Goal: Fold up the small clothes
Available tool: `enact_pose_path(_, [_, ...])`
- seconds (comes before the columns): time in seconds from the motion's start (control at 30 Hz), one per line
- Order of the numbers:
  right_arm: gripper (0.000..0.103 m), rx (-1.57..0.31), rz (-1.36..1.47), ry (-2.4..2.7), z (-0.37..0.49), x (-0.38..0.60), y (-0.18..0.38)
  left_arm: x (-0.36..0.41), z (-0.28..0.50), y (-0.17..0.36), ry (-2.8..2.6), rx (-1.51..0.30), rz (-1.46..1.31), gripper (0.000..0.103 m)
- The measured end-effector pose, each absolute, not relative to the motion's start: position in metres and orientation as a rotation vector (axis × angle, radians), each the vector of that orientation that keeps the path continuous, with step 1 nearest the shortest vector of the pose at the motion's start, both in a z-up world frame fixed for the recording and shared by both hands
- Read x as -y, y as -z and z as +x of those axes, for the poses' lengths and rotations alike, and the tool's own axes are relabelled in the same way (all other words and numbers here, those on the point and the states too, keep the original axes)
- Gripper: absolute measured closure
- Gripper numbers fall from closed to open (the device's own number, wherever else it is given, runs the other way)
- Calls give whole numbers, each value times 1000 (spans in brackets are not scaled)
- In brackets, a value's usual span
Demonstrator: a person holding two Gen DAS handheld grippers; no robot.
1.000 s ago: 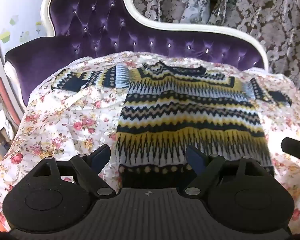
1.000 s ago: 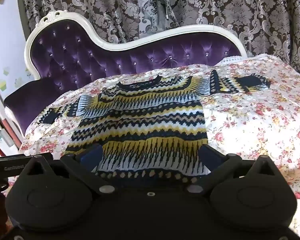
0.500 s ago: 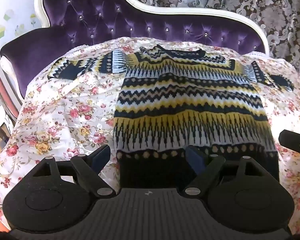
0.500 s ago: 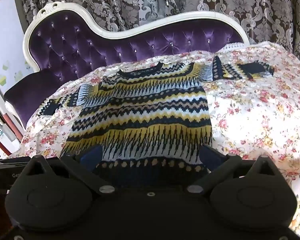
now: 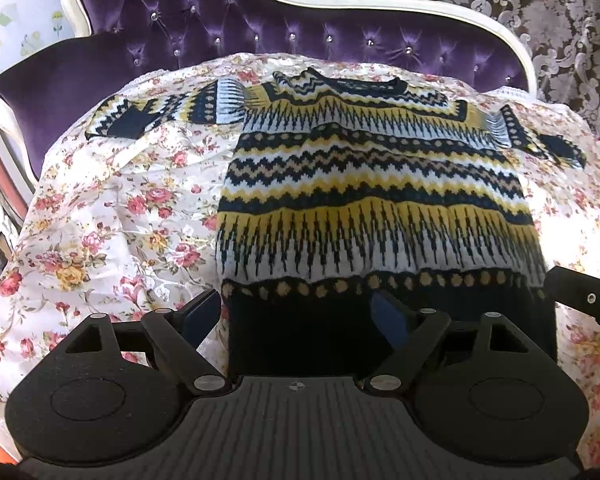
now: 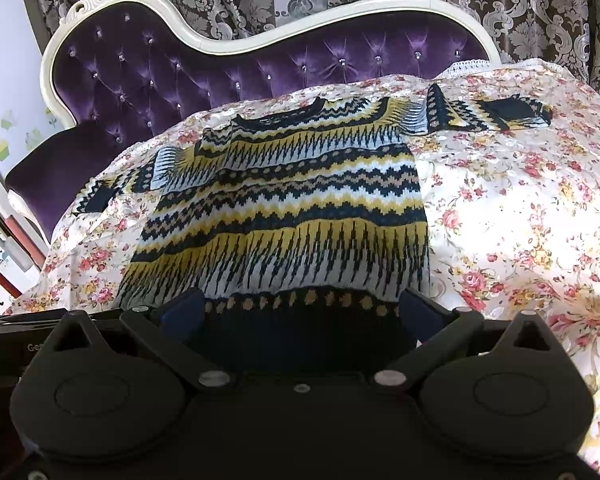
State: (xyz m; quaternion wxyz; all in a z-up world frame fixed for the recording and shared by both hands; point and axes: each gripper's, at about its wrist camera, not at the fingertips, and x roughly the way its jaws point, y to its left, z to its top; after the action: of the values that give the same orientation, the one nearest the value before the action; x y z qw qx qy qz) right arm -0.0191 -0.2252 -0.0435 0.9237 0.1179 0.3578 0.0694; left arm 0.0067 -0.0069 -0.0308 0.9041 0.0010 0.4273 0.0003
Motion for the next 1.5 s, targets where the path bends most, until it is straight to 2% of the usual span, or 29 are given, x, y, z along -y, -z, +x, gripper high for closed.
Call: enact_pose_path(1.5, [0,-776,304,-186,-12,229,51,11,8,27,83,-885,-27,21])
